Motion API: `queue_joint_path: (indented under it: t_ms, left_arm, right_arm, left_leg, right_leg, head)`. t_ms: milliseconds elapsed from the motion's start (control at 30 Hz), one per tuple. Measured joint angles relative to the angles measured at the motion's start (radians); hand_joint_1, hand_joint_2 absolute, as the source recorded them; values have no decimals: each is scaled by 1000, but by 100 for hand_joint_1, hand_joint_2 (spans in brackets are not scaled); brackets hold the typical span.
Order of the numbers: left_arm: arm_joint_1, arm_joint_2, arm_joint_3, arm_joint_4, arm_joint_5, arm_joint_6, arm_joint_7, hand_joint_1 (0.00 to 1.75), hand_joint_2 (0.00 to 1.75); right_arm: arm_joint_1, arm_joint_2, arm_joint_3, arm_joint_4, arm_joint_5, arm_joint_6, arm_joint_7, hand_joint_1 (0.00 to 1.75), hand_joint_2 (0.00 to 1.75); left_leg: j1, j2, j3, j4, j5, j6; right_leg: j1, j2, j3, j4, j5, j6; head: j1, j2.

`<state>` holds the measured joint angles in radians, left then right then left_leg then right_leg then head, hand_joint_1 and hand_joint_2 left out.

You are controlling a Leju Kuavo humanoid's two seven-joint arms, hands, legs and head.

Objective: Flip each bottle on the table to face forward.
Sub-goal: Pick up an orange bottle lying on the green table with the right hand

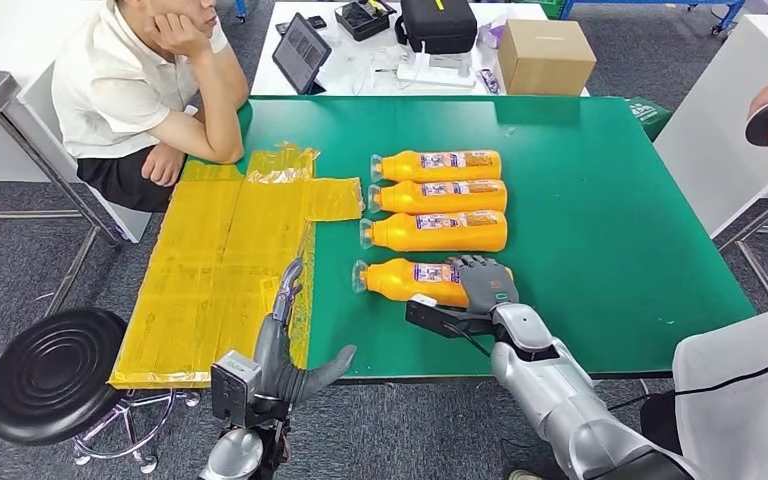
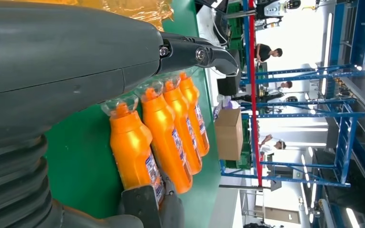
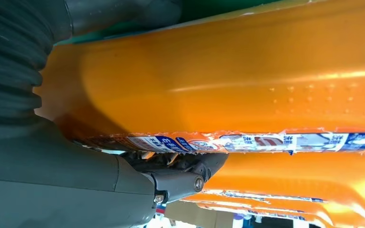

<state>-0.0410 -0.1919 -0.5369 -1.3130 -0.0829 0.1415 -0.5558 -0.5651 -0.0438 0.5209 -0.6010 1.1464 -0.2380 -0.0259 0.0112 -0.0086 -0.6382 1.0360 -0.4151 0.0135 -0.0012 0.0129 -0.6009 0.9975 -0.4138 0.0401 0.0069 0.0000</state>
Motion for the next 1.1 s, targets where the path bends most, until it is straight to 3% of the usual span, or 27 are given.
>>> queue_joint_path:
  t_ms: [367, 667, 900, 1100]
  left_arm:
    - [1, 0, 3, 0, -13, 2, 4, 0, 175]
    - [32, -1, 19, -18, 106, -57, 29, 0, 175]
    - [56, -3, 34, -37, 256, -90, 58, 0, 175]
    - [58, -5, 45, -45, 349, -102, 73, 0, 175]
  right_arm:
    - [14, 4, 17, 2, -35, -26, -27, 175, 175]
    - [138, 8, -67, -128, -400, -45, -322, 175, 175]
    - [261, 29, -131, -309, -564, -68, -386, 175, 175]
    - [295, 45, -158, -380, -648, -71, -422, 175, 175]
  left_leg:
    - [0, 0, 0, 0, 0, 0]
    - [0, 3, 7, 0, -5, -2]
    - [0, 3, 2, 0, -3, -1]
    - [0, 2, -4, 0, -2, -1]
  right_leg:
    - [0, 0, 0, 0, 0, 0]
    - [0, 4, 5, -1, -1, 0]
    - [0, 4, 2, 0, 0, 0]
    - [0, 3, -3, 0, 0, 0]
  head:
    - [0, 0]
    - [0, 0]
    - [0, 0]
    - [0, 0]
